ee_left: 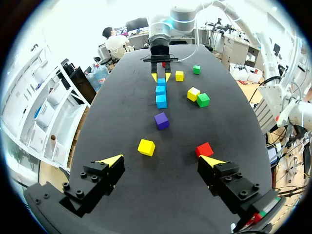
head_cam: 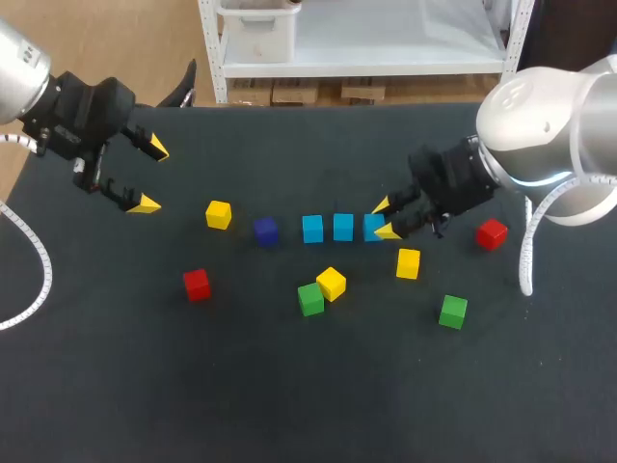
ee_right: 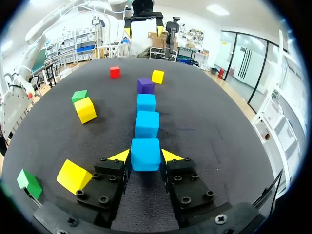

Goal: Place the blue cubes, place green cubes on the blue cubes, place the yellow cubes on the green cubes, then place the red cubes on the yellow cubes, and place purple cube on the red cubes.

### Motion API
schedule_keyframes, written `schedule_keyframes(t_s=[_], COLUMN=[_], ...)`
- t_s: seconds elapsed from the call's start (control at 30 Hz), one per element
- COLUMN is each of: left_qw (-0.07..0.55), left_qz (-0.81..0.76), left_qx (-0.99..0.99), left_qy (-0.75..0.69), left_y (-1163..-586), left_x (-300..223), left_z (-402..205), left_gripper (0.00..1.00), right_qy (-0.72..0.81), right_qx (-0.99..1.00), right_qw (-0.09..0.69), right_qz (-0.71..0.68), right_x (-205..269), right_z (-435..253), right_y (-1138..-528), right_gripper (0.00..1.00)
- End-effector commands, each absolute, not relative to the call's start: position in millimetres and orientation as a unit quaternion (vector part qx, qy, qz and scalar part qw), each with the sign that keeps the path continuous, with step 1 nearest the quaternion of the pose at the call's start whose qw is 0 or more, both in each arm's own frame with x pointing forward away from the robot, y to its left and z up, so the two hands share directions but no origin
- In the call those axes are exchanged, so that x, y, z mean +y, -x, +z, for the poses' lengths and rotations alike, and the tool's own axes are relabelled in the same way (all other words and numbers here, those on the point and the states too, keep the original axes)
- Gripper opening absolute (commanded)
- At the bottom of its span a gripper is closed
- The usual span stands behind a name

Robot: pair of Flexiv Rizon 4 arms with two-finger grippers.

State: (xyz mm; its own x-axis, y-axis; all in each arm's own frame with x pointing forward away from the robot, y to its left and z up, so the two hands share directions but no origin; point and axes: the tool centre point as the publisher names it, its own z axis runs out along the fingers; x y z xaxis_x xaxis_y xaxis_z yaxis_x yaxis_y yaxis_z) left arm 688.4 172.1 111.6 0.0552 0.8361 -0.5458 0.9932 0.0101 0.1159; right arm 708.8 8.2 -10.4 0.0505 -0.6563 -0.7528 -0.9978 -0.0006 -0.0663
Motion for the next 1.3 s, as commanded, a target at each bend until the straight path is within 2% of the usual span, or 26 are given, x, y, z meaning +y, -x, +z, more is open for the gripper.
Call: schedule_keyframes(t_s=[0.03,0.2,0.33,0.4,0.53,0.63,0.67,0.7,0.73,0.77,0.8,1.03,1.3], left_qw=[0.245,0.245,0.245,0.245,0.245,0.245,0.245,0.245,0.245,0.245,0.245,0.245,0.245], left_qz=[-0.162,-0.162,-0.162,-0.162,-0.162,-0.162,-0.162,-0.162,-0.162,-0.162,-0.162,-0.162,-0.162], left_qx=[0.667,0.667,0.667,0.667,0.667,0.667,0.667,0.667,0.667,0.667,0.667,0.667,0.667], left_qy=[-0.685,-0.685,-0.685,-0.685,-0.685,-0.685,-0.685,-0.685,-0.685,-0.685,-0.685,-0.685,-0.685], left_y=[-687.7,-687.7,-687.7,-687.7,-687.7,-687.7,-687.7,-687.7,-687.7,-687.7,-687.7,-687.7,-687.7], left_x=[173.0,173.0,173.0,173.0,173.0,173.0,173.0,173.0,173.0,173.0,173.0,173.0,173.0], left_z=[110.9,110.9,110.9,110.9,110.9,110.9,110.9,110.9,110.9,110.9,110.9,110.9,110.9], left_gripper=[1.0,1.0,1.0,1.0,1.0,1.0,1.0,1.0,1.0,1.0,1.0,1.0,1.0], right_qy=[0.653,0.654,0.654,0.654,0.654,0.655,0.654,0.654,0.654,0.654,0.654,0.643,0.628], right_qx=[0.634,0.635,0.635,0.635,0.634,0.634,0.634,0.634,0.635,0.635,0.635,0.647,0.662], right_qw=[0.311,0.309,0.309,0.309,0.309,0.308,0.308,0.308,0.308,0.308,0.308,0.312,0.332], right_qz=[0.272,0.271,0.271,0.271,0.272,0.273,0.273,0.273,0.273,0.273,0.273,0.266,0.24], right_x=[8.4,7.4,7.0,6.8,6.8,6.6,6.4,6.1,5.7,5.7,5.6,-6.6,-60.1], right_z=[-11.4,-12.1,-12.2,-12.4,-12.4,-12.6,-12.7,-12.7,-12.7,-12.7,-12.7,-3.6,45.4], right_y=[-710.5,-711.5,-711.6,-711.3,-710.9,-710.8,-710.7,-710.7,-710.7,-710.7,-710.7,-715.4,-719.6], right_gripper=[0.0,0.0,0.11,0.2,0.28,0.47,0.49,0.71,0.86,0.97,1.0,1.0,1.0])
